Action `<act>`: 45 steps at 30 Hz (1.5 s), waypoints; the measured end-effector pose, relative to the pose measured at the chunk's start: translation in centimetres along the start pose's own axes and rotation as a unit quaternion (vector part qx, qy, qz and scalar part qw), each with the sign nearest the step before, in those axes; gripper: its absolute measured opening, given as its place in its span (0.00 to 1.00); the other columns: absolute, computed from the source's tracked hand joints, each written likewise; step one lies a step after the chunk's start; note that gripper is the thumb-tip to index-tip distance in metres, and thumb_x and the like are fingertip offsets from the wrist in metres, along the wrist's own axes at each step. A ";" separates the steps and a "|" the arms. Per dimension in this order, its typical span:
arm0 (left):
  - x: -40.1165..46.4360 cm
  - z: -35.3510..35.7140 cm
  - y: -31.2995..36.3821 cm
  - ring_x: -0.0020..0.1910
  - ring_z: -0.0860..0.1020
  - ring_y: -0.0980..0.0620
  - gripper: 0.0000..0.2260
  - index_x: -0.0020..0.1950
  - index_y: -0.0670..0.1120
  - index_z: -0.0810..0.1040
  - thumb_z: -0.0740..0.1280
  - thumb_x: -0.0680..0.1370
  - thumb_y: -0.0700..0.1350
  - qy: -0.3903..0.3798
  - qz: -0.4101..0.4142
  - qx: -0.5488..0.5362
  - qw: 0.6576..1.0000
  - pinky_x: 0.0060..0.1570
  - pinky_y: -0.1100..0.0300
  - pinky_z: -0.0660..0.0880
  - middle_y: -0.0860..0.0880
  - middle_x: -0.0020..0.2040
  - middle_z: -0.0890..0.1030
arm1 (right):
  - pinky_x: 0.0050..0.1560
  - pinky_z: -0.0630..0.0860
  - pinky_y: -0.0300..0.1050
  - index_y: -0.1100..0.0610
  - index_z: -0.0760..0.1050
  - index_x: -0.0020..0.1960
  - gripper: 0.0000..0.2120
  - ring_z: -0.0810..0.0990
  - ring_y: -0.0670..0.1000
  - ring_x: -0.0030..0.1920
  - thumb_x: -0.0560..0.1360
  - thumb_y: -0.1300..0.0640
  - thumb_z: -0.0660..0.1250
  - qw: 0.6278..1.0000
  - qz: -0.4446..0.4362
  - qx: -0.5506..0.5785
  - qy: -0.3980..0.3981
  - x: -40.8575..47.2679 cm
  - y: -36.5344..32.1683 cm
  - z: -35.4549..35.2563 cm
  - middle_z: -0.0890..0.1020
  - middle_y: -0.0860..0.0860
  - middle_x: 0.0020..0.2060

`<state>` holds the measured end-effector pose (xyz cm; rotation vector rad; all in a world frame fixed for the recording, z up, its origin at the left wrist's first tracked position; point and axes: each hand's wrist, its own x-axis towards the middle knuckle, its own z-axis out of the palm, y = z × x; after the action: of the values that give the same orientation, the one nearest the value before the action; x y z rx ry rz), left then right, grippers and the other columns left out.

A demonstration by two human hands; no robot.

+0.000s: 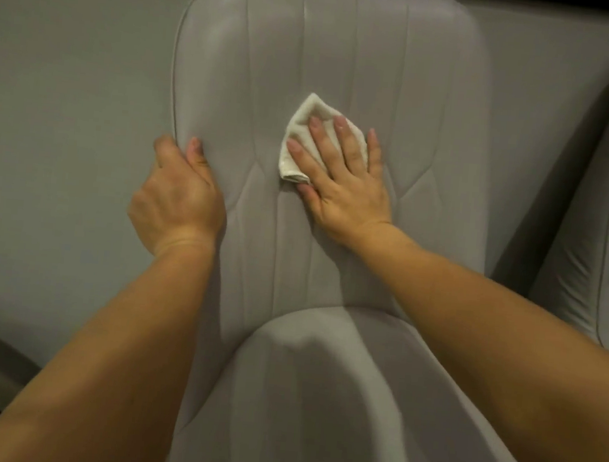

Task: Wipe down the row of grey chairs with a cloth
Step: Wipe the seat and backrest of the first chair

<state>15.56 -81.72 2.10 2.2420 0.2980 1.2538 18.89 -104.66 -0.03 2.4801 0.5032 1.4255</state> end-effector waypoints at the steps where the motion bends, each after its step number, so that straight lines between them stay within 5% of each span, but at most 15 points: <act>1: 0.0 0.0 -0.1 0.42 0.76 0.29 0.21 0.55 0.42 0.69 0.48 0.82 0.58 0.002 0.001 0.000 1.000 0.35 0.47 0.60 0.34 0.48 0.80 | 0.75 0.47 0.68 0.45 0.53 0.81 0.26 0.52 0.59 0.79 0.85 0.42 0.51 1.000 -0.003 -0.014 -0.019 -2.0 0.9 0.0 0.56 0.52 0.80; 8: 0.0 0.1 -0.1 0.41 0.76 0.29 0.22 0.56 0.41 0.69 0.48 0.82 0.58 0.009 0.000 0.005 1.000 0.35 0.46 0.59 0.32 0.46 0.79 | 0.76 0.50 0.66 0.50 0.49 0.82 0.30 0.49 0.58 0.80 0.82 0.51 0.54 0.961 -0.199 -0.086 -0.171 -14.5 6.1 -1.4 0.52 0.53 0.81; 13: 0.0 0.1 -0.1 0.41 0.75 0.29 0.23 0.57 0.41 0.69 0.47 0.82 0.59 0.008 -0.003 0.001 1.000 0.34 0.46 0.57 0.32 0.47 0.79 | 0.75 0.51 0.70 0.46 0.48 0.81 0.30 0.51 0.61 0.79 0.82 0.47 0.55 0.943 -0.238 -0.151 -0.176 -13.1 7.0 -2.3 0.52 0.50 0.80; 20: -0.1 0.1 -0.2 0.41 0.75 0.29 0.24 0.57 0.41 0.69 0.46 0.82 0.59 0.012 -0.004 0.006 1.000 0.34 0.45 0.58 0.33 0.47 0.79 | 0.71 0.59 0.73 0.48 0.54 0.81 0.29 0.59 0.63 0.77 0.83 0.40 0.55 0.972 -0.153 -0.169 -0.053 -6.0 9.3 -2.9 0.60 0.52 0.79; 26: 0.1 0.6 -0.4 0.40 0.74 0.29 0.27 0.57 0.42 0.69 0.43 0.80 0.62 0.030 -0.013 0.005 0.999 0.35 0.43 0.60 0.33 0.46 0.79 | 0.77 0.49 0.66 0.51 0.47 0.82 0.31 0.50 0.63 0.79 0.84 0.42 0.51 0.984 -0.078 -0.133 -0.087 -4.1 11.9 -5.1 0.52 0.55 0.80; 30: 0.3 0.9 -0.3 0.42 0.74 0.30 0.28 0.57 0.44 0.69 0.41 0.79 0.64 0.023 -0.026 0.003 0.999 0.39 0.40 0.68 0.35 0.47 0.79 | 0.78 0.51 0.60 0.56 0.53 0.81 0.29 0.52 0.64 0.79 0.85 0.45 0.54 0.979 -0.103 -0.114 -0.133 -8.5 11.2 -5.6 0.55 0.59 0.79; 40: 0.3 0.8 -0.3 0.45 0.75 0.30 0.29 0.56 0.46 0.69 0.41 0.78 0.66 0.013 -0.039 -0.014 0.999 0.45 0.36 0.71 0.36 0.48 0.78 | 0.78 0.45 0.61 0.52 0.55 0.81 0.28 0.50 0.59 0.80 0.83 0.43 0.51 0.900 -0.253 -0.111 -0.337 -18.7 9.2 -6.9 0.55 0.53 0.80; 45: 0.4 1.1 -0.5 0.44 0.75 0.30 0.27 0.56 0.46 0.69 0.42 0.78 0.65 0.021 -0.039 0.008 0.999 0.41 0.38 0.68 0.36 0.48 0.79 | 0.77 0.37 0.61 0.51 0.57 0.80 0.28 0.50 0.59 0.80 0.83 0.43 0.53 0.860 -0.329 -0.140 -0.365 -19.0 9.3 -6.6 0.56 0.52 0.80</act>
<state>16.70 -81.51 1.67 2.1979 0.4074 1.2623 5.95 -120.66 -8.25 2.0675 0.7814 0.2361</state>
